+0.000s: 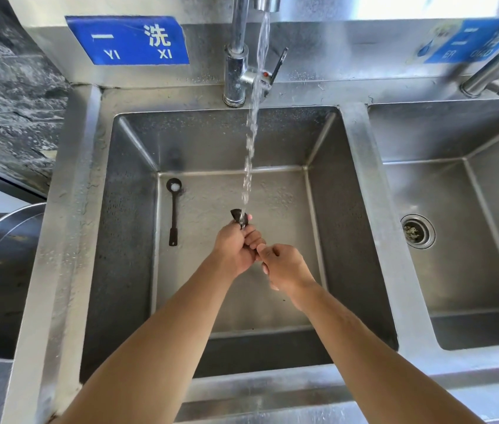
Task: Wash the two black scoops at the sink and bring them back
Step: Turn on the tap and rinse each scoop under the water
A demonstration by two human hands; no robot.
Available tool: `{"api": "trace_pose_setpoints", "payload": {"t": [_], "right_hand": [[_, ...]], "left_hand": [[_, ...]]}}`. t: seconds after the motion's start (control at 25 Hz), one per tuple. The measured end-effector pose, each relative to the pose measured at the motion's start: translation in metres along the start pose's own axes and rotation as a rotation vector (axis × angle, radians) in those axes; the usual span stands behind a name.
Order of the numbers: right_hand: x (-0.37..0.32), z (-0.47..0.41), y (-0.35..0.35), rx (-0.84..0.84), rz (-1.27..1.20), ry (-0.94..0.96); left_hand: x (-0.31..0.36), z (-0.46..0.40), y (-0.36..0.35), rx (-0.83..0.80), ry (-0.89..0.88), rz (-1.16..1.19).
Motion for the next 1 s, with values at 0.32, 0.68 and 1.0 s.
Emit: {"api": "trace_pose_setpoints", "payload": {"t": [0.32,0.68,1.0], "right_hand": [[-0.008,0.009,-0.004,0.013,0.014,0.057],[0.012,0.006,-0.018,-0.016,0.151,0.108],[0.007,-0.003,-0.011,-0.026,-0.034,-0.028]], "left_hand": [[0.001,0.004,0.007,-0.010,-0.121,0.353],[0.005,0.008,0.009,0.007,0.038,0.056],[0.004,-0.003,-0.007,0.090,-0.121,-0.137]]}}
Point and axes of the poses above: each hand's wrist, its own z-axis away from the middle knuckle, its own y-axis out of the back of the hand, x = y × z, the point moved 5 cm from there along -z, towards the middle knuckle, and after that the axes turned 5 degrees about -y, right-handed, at the moved point
